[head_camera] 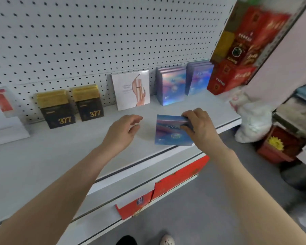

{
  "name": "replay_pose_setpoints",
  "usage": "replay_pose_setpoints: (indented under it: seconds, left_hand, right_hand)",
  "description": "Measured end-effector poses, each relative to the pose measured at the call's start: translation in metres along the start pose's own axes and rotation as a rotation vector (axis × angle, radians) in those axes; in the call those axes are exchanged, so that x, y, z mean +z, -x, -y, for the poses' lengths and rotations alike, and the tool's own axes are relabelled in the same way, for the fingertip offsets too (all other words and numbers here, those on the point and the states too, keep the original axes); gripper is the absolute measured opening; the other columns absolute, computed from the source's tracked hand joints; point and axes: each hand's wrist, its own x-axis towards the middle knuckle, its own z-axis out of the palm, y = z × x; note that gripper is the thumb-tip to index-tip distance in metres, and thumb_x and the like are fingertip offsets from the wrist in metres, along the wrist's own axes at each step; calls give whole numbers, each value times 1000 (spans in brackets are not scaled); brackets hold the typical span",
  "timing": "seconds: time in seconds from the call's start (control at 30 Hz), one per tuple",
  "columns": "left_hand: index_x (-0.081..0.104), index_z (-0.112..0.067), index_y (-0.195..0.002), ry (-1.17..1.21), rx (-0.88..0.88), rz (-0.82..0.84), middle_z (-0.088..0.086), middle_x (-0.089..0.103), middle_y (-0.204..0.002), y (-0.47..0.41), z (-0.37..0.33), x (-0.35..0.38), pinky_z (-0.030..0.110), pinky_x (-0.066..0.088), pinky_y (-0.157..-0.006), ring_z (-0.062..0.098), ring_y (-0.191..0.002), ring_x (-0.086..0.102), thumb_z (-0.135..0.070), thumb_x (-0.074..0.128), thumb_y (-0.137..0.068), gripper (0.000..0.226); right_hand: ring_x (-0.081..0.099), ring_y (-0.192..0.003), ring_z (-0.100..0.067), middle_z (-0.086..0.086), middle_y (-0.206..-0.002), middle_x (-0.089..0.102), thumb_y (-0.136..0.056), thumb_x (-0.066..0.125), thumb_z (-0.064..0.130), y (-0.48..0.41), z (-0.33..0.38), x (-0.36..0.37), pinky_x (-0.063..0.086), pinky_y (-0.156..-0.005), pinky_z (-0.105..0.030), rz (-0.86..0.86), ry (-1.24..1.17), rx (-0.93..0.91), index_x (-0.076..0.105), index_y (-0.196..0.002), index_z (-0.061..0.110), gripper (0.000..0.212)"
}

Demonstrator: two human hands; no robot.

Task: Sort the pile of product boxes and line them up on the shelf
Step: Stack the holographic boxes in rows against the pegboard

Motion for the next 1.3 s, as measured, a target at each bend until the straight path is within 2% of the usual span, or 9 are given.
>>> replay_pose_setpoints:
  seconds: [0.13, 0.23, 0.43, 0.7, 0.87, 1.0, 1.2, 1.3]
  left_hand:
    - [56, -22, -130, -157, 119, -28, -1, 58, -130, -55, -46, 42, 27, 40, -93, 19, -118, 53, -25, 57, -94, 36]
    - [54, -18, -132, -238, 138, -48, 5, 55, -130, -89, -75, 67, 37, 42, -94, 28, -118, 51, -22, 61, -91, 41]
    - [54, -13, -132, -359, 181, -79, 7, 55, -130, -154, -98, 95, 38, 41, -94, 30, -118, 51, -16, 66, -86, 47]
    - [54, -11, -132, -451, 188, -101, 9, 55, -130, -251, -92, 125, 40, 41, -97, 33, -118, 51, -10, 72, -79, 56]
    - [54, -10, -131, -515, 182, -156, 10, 56, -131, -300, -93, 140, 44, 46, -91, 34, -117, 53, -6, 74, -75, 60]
    - [50, -11, -133, -579, 123, -187, 9, 50, -135, -325, -87, 150, 45, 46, -94, 34, -122, 49, -11, 78, -72, 67]
    - [54, -9, -131, -654, 38, -291, 11, 56, -130, -344, -75, 170, 44, 41, -97, 34, -117, 52, -16, 75, -70, 64]
    - [53, -9, -131, -723, -8, -304, 10, 56, -128, -349, -72, 180, 43, 40, -100, 33, -117, 52, -19, 78, -66, 71]
  right_hand:
    - [51, -81, -33, -11, -95, 54, -84, 60, 19, 8, -82, -32, 46, -73, -46, -37, 22, 22, 63, -104, 10, 22]
    - [52, -84, -33, -8, -97, 56, -86, 60, 17, 6, -132, -47, 44, -75, -46, -53, 19, 16, 62, -103, 10, 19]
    - [51, -86, -30, -10, -98, 57, -81, 69, 4, -21, -202, -52, 45, -76, -42, -79, -6, 31, 64, -102, 7, 21]
    - [53, -85, -33, -9, -95, 60, -82, 65, 13, -90, -277, -15, 45, -76, -44, -26, -18, 11, 62, -102, 8, 21]
    - [55, -87, -33, -8, -98, 62, -82, 70, 9, -131, -313, 6, 44, -77, -39, -13, -28, 8, 63, -104, 8, 23]
    - [58, -87, -34, -8, -97, 64, -82, 67, 13, -167, -338, 22, 41, -80, -35, 24, -69, -35, 63, -103, 8, 22]
    - [57, -91, -32, -6, -97, 64, -81, 71, 12, -222, -374, 48, 46, -80, -38, 141, -196, -103, 63, -107, 11, 28]
    - [56, -94, -31, 0, -98, 63, -81, 66, 19, -244, -391, 61, 46, -82, -45, 133, -151, -206, 63, -108, 17, 27]
